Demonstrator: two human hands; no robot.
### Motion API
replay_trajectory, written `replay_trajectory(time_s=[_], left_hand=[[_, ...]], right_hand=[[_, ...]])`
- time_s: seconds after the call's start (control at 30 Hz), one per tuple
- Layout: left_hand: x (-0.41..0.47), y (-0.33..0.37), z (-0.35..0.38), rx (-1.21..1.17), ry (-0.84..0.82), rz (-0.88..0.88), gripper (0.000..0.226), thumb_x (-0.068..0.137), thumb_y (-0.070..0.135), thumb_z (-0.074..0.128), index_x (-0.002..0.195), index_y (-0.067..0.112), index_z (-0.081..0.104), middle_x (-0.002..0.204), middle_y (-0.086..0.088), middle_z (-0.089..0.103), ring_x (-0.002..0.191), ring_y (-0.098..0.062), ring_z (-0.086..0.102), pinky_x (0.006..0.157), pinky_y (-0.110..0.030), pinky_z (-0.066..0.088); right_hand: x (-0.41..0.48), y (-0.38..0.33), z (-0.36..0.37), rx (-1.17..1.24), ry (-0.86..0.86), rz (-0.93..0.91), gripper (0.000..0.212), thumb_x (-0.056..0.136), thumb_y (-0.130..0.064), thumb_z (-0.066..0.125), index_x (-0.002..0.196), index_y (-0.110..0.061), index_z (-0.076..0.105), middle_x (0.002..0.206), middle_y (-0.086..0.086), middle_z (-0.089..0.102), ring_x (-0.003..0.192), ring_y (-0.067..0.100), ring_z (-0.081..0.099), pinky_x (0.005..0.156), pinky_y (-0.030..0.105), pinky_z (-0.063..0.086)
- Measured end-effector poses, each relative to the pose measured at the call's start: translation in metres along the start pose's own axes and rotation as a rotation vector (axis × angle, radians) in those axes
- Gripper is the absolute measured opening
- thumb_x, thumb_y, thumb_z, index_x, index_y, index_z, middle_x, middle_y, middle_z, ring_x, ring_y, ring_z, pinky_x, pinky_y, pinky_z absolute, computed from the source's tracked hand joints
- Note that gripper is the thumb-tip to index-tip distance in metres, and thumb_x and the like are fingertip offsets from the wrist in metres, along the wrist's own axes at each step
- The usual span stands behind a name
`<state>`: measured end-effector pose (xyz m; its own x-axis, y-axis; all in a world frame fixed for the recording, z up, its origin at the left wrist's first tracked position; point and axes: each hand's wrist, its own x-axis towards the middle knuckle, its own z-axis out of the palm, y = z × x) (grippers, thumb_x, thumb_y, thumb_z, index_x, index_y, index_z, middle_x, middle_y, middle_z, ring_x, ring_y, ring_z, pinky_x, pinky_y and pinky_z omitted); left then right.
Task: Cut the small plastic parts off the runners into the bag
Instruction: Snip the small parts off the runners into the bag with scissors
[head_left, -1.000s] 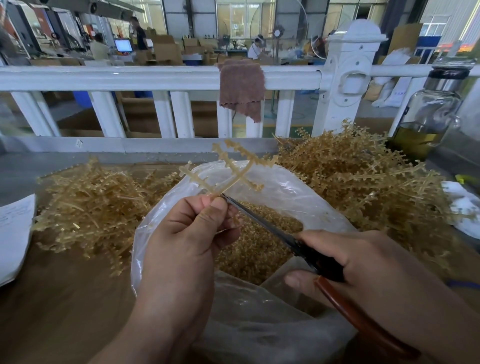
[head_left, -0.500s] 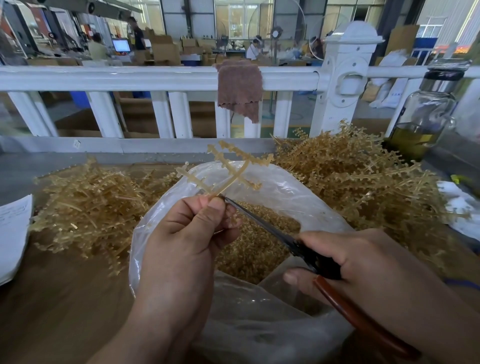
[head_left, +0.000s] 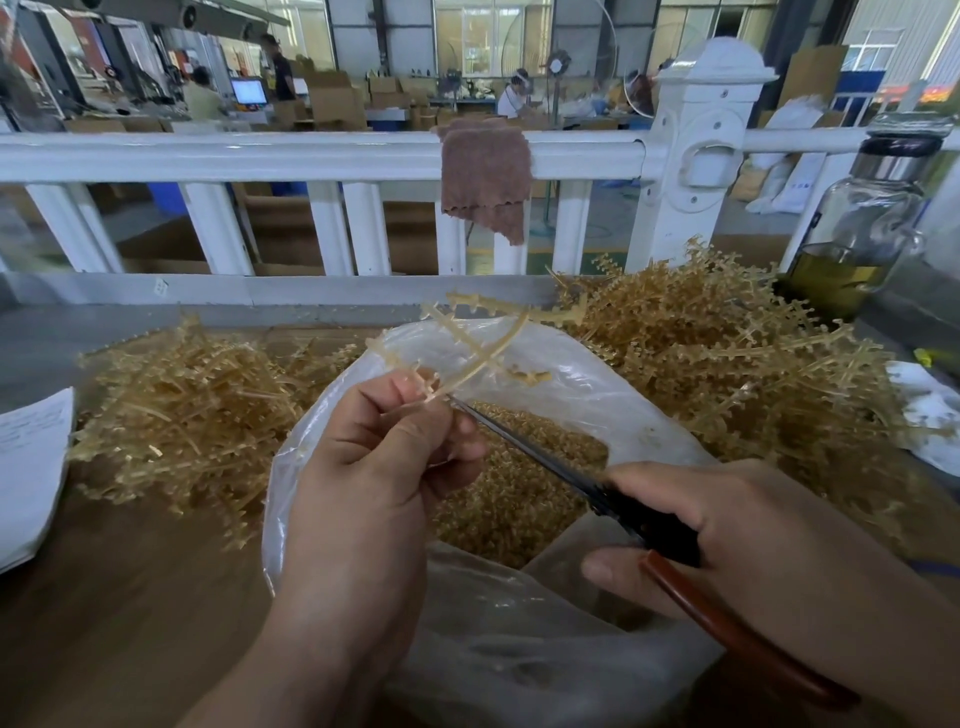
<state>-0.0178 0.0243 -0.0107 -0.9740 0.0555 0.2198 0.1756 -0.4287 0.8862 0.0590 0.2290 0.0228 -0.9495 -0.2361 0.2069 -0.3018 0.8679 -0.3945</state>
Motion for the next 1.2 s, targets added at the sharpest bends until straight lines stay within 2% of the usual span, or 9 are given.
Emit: replay_trajectory(time_s=[0.13, 0.23, 0.4, 0.6, 0.7, 0.83, 1.2], left_hand=[[0.000, 0.001, -0.001, 0.003, -0.004, 0.035, 0.028, 0.095, 0.012, 0.060, 0.072, 0.026, 0.065, 0.074, -0.007, 0.068, 0.069, -0.020, 0.068, 0.067, -0.030, 0.057], [-0.001, -0.001, 0.000, -0.003, -0.005, 0.036, 0.028, 0.098, 0.017, 0.060, 0.073, 0.026, 0.068, 0.077, -0.007, 0.070, 0.073, -0.018, 0.070, 0.067, -0.029, 0.058], [0.001, 0.000, 0.001, -0.046, -0.021, -0.009, 0.019, 0.085, 0.026, 0.063, 0.067, 0.027, 0.067, 0.073, -0.001, 0.067, 0.069, -0.012, 0.064, 0.066, -0.028, 0.055], [0.000, 0.002, 0.001, -0.076, -0.052, -0.034, 0.011, 0.079, 0.026, 0.068, 0.069, 0.025, 0.065, 0.076, -0.004, 0.066, 0.070, -0.014, 0.065, 0.069, -0.027, 0.055], [0.000, 0.002, 0.002, -0.098, -0.043, -0.035, 0.011, 0.076, 0.023, 0.070, 0.066, 0.025, 0.065, 0.072, -0.004, 0.068, 0.069, -0.014, 0.069, 0.068, -0.026, 0.058], [-0.001, 0.001, 0.004, -0.085, -0.029, -0.021, 0.016, 0.077, 0.021, 0.069, 0.062, 0.025, 0.066, 0.070, -0.002, 0.069, 0.070, -0.013, 0.070, 0.066, -0.023, 0.058], [0.002, 0.003, 0.000, -0.118, -0.018, -0.061, 0.018, 0.077, 0.024, 0.069, 0.060, 0.026, 0.064, 0.073, 0.004, 0.064, 0.070, -0.007, 0.064, 0.063, -0.022, 0.056]], right_hand=[[0.000, 0.001, -0.006, 0.027, -0.012, -0.016, 0.052, 0.082, -0.076, 0.050, 0.089, -0.027, 0.064, 0.069, -0.008, 0.059, 0.058, 0.005, 0.057, 0.048, 0.016, 0.035], [-0.001, -0.002, -0.006, 0.032, 0.019, -0.006, 0.053, 0.082, -0.078, 0.048, 0.090, -0.028, 0.062, 0.069, -0.009, 0.058, 0.057, 0.004, 0.056, 0.048, 0.015, 0.034], [-0.001, -0.004, -0.003, 0.020, 0.036, 0.034, 0.047, 0.078, -0.077, 0.048, 0.089, -0.033, 0.059, 0.071, -0.010, 0.060, 0.061, 0.007, 0.058, 0.052, 0.024, 0.039], [-0.001, -0.007, -0.004, -0.035, 0.038, 0.047, 0.047, 0.078, -0.078, 0.044, 0.085, -0.033, 0.055, 0.068, -0.010, 0.056, 0.060, 0.008, 0.055, 0.053, 0.027, 0.039], [-0.002, -0.007, -0.007, -0.068, 0.025, 0.052, 0.046, 0.078, -0.077, 0.044, 0.090, -0.036, 0.058, 0.066, -0.012, 0.057, 0.062, 0.007, 0.056, 0.052, 0.027, 0.042], [-0.004, -0.008, -0.009, -0.091, 0.026, 0.068, 0.054, 0.074, -0.079, 0.040, 0.096, -0.034, 0.062, 0.068, -0.014, 0.059, 0.064, 0.007, 0.058, 0.054, 0.028, 0.045], [-0.004, -0.012, -0.007, -0.096, -0.001, 0.089, 0.057, 0.073, -0.082, 0.037, 0.104, -0.041, 0.059, 0.079, -0.019, 0.062, 0.073, 0.002, 0.060, 0.058, 0.026, 0.049]])
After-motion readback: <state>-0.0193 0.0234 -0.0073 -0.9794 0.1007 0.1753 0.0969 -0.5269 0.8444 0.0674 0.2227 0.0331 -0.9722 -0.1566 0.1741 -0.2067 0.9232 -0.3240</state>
